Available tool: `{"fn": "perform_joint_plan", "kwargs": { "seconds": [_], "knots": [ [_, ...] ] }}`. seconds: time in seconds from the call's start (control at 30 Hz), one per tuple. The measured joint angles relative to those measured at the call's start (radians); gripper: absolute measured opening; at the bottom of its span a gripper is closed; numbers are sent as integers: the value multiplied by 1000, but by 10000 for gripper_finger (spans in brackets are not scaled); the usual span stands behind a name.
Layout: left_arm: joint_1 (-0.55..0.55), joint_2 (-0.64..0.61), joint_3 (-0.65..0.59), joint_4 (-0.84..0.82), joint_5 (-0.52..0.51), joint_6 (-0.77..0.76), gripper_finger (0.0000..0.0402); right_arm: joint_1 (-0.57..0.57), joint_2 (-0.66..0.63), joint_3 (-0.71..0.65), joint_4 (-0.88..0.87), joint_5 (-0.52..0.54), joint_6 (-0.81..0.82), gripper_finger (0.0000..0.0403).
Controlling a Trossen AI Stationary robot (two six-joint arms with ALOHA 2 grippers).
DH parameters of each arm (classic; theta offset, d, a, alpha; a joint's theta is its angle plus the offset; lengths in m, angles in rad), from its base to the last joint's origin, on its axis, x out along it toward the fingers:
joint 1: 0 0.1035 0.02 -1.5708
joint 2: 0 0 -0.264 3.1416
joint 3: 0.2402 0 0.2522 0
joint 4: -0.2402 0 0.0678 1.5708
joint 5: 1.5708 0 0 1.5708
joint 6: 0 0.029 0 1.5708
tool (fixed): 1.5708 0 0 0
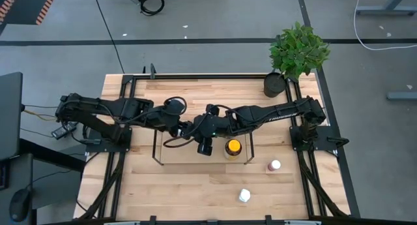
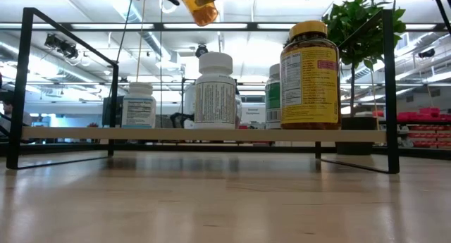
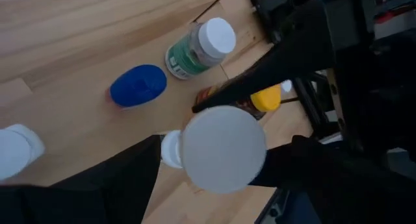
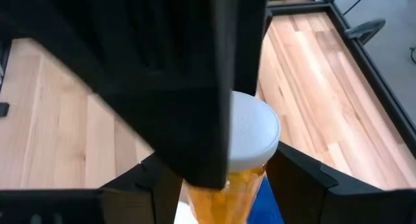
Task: Pick and place medicine bottles onto shelf by color
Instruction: Put the orange medicine bottle on the shelf
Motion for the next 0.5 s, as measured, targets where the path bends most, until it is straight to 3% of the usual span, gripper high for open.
{"fn": "perform_joint_plan", "kwargs": {
  "seconds": [0.5],
  "knots": [
    [0, 20, 0, -4, 1, 0, 310, 1, 1, -1, -6, -9, 16, 208]
  ]
}}
